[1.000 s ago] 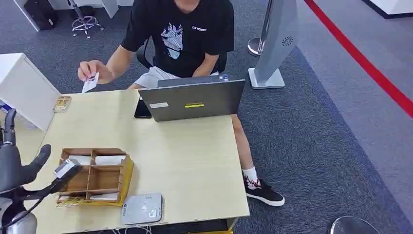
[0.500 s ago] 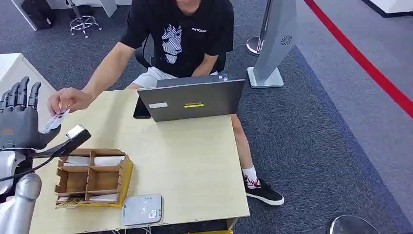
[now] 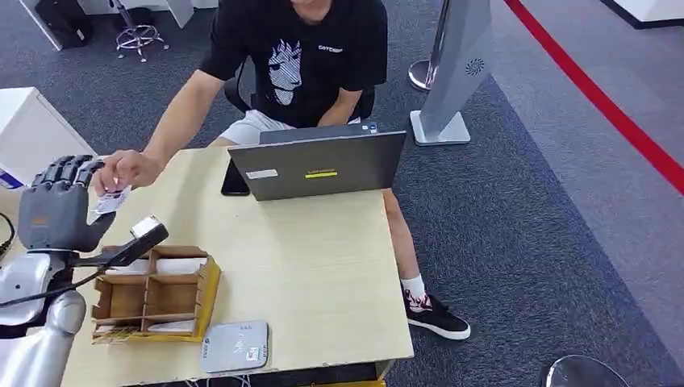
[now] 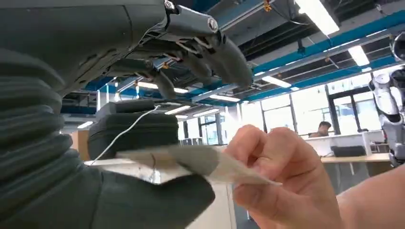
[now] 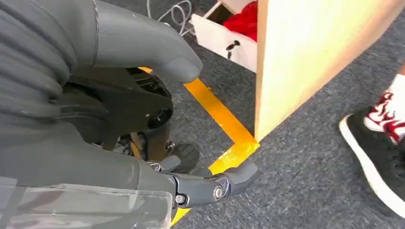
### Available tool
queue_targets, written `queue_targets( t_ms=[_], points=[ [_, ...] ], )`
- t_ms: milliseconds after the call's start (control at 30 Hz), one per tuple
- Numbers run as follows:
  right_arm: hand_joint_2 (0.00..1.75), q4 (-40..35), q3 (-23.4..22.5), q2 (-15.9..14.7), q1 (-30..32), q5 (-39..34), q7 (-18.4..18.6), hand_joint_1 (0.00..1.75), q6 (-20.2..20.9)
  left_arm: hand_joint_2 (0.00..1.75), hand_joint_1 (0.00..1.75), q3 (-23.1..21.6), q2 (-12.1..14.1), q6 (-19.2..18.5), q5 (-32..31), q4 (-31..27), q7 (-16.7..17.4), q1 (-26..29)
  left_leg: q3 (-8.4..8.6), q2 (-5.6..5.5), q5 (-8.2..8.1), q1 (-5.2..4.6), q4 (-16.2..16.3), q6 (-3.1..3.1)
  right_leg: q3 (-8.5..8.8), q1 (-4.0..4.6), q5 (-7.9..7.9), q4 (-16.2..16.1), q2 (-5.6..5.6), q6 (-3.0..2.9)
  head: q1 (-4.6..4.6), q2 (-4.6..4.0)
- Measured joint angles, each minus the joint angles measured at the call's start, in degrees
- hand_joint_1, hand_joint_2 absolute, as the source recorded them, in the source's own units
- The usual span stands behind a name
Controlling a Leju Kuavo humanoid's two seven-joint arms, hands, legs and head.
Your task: Pass the card to the sensor for recognition and then transmit it.
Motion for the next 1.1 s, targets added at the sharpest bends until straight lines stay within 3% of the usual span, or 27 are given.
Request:
queue_targets(
  t_ms=[467,600,800,1100],
  points=[
    [1.75,0.33,-0.87,-0.13,-0.04,0.24,1.62,0.0,-0.22,1.75,1.75,-1.6,-0.28,0.77,0.96,-0.74,-0.79,-0.51,0.0,0.02,0.0,0.0,0.0,0.0,-0.05,0.0,0.0,0.0,0.03,0.0,-0.02,0.0],
    [1.75,0.37,-1.18,-0.13,-0.07,0.44,3.1,0.0,-1.38,1.75,1.75,-3.78,-1.23,1.68,0.42,-2.41,-1.86,-0.09,-0.02,0.01,0.0,-0.01,0.01,0.0,-0.04,-0.01,0.0,0.0,0.01,0.0,0.0,0.0],
    [1.75,0.33,-2.32,-0.13,-0.08,1.09,4.3,0.0,-1.99,1.75,1.75,-12.77,-5.21,3.08,-0.55,-7.39,-1.55,3.22,-0.05,-0.02,-0.08,-0.14,0.02,0.12,-0.03,-0.11,-0.02,-0.04,-0.05,0.04,0.0,0.0],
    [1.75,0.13,-3.69,-0.13,-0.16,1.95,3.23,0.0,-2.16,1.75,1.75,-25.82,-11.5,7.3,3.06,-7.61,-2.34,9.64,-0.11,0.03,-0.16,-0.15,0.03,0.19,-0.09,-0.16,-0.04,-0.05,-0.01,0.07,0.0,0.0]
  ],
)
